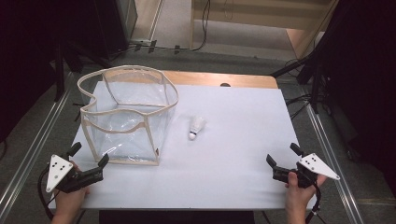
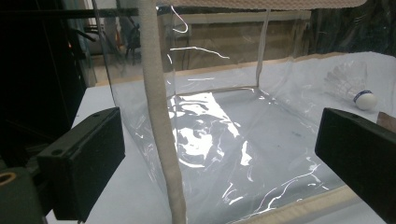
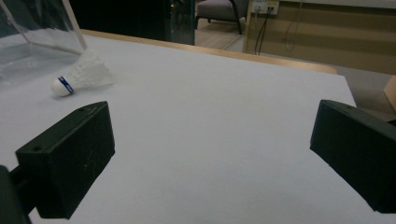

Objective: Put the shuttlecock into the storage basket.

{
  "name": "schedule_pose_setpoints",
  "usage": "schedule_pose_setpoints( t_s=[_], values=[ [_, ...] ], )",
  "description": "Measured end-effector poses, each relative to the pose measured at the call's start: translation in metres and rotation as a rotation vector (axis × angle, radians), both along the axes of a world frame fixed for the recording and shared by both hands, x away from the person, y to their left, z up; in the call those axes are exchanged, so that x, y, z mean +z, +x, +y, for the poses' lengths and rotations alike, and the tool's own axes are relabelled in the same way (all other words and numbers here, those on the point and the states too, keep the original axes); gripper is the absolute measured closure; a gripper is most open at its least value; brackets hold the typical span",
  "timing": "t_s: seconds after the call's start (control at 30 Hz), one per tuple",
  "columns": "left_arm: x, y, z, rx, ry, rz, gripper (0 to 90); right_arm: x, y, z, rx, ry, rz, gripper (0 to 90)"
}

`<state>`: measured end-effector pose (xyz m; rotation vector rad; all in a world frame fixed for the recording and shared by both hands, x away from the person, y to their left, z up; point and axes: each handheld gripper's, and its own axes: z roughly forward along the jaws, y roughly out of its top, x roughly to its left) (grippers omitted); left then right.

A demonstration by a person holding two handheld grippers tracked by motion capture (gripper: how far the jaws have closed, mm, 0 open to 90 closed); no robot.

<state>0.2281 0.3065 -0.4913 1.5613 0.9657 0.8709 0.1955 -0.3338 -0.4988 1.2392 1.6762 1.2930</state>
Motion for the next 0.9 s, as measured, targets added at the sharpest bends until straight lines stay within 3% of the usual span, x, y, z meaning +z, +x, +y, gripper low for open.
schedule_pose_setpoints(
  t_s=[0.1,0.3,0.47,0.9],
  values=[
    [0.000,-0.001,0.000,-0.007,-0.003,-0.004,2.3,0.003,0.001,0.006,0.033,0.020,-0.007,0.0],
    [0.000,-0.001,0.000,-0.005,-0.003,-0.003,2.3,0.012,0.003,0.022,0.060,0.004,-0.002,0.0],
    [0.000,-0.002,0.000,-0.003,-0.002,-0.004,2.3,0.020,0.009,0.029,0.057,-0.014,0.028,0.0],
    [-0.001,-0.002,0.000,-0.007,0.002,-0.007,2.3,0.035,0.028,0.056,0.122,-0.052,0.025,0.0]
  ],
)
